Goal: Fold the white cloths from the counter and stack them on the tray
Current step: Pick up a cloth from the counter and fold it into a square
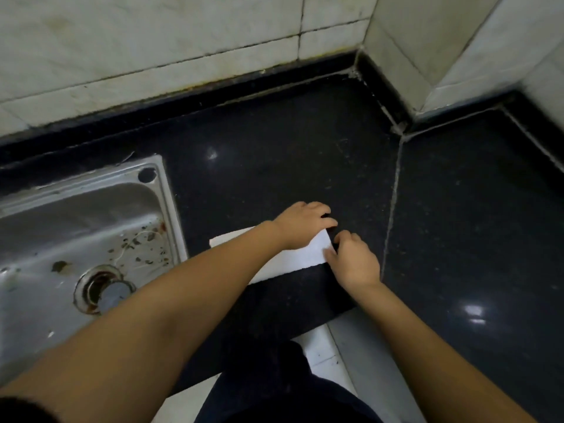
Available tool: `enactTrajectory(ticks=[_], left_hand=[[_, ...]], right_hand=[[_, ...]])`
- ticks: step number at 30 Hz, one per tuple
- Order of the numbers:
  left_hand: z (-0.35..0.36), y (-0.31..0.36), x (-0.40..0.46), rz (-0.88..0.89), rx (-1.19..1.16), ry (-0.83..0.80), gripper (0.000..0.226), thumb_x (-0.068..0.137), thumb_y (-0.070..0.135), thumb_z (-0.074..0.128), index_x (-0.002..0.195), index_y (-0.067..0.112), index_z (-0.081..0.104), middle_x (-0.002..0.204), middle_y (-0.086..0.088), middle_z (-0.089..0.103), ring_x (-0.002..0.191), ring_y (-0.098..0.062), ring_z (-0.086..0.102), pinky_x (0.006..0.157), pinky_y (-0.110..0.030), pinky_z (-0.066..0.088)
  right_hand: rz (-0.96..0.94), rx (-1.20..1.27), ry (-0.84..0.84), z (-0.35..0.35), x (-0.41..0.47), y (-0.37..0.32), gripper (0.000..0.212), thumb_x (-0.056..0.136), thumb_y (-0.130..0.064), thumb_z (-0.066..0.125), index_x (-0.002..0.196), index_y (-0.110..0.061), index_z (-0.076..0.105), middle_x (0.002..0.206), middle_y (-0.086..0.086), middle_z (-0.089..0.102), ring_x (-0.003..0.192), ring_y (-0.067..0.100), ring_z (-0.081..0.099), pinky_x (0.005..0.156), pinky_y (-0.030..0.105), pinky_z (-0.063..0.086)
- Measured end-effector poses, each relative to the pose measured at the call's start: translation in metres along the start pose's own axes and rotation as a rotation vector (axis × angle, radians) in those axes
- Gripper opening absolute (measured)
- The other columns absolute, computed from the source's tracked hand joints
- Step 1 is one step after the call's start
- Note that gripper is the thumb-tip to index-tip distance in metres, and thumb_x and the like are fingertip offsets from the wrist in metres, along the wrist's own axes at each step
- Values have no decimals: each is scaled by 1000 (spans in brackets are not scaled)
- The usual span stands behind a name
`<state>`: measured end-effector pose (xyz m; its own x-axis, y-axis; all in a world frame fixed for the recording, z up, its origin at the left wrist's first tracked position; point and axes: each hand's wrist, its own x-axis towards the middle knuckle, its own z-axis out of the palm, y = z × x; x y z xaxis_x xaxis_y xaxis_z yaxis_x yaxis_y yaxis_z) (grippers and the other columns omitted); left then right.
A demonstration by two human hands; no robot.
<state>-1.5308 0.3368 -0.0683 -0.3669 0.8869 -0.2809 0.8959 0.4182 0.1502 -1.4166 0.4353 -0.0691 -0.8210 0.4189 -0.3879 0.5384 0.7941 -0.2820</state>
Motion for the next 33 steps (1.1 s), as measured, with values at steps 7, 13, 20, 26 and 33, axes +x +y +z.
enactTrajectory(ticks=[7,13,20,26,33], left_hand=[[-26,-12,16,119,70,-64,23,87,2,45,103,16,53,109,-3,50,102,-19,49,96,-36,41],[-68,-47,-9,-208,-364,-34,2,90,18,54,89,20,55,91,0,55,83,-19,54,74,-32,48],[-59,-34,0,-116,-442,18,54,92,10,54,140,28,40,147,-1,34,135,-18,31,110,-38,36],[-65,-33,21,-32,-287,-40,30,90,24,57,120,21,61,142,1,40,133,-18,33,108,-38,34],[-126,-63,-6,-157,-507,58,16,89,29,62,88,13,64,86,1,59,77,-10,54,68,-26,42]], right_hand=[[67,185,-71,-11,8,-4,11,89,-21,53,92,-11,55,100,9,57,94,26,55,68,33,43],[22,553,-37,-68,28,-20,4,86,-16,57,86,-15,53,85,4,60,70,14,50,54,22,38],[-188,430,-94,-90,27,-29,13,85,-12,61,79,-17,50,81,-2,53,66,8,46,54,18,34],[-275,436,-85,-100,20,-21,10,86,-9,58,83,-18,54,79,-4,52,68,9,46,57,17,36],[-243,598,139,-132,38,-21,23,87,-9,59,107,-20,56,85,-2,55,74,9,51,65,17,42]])
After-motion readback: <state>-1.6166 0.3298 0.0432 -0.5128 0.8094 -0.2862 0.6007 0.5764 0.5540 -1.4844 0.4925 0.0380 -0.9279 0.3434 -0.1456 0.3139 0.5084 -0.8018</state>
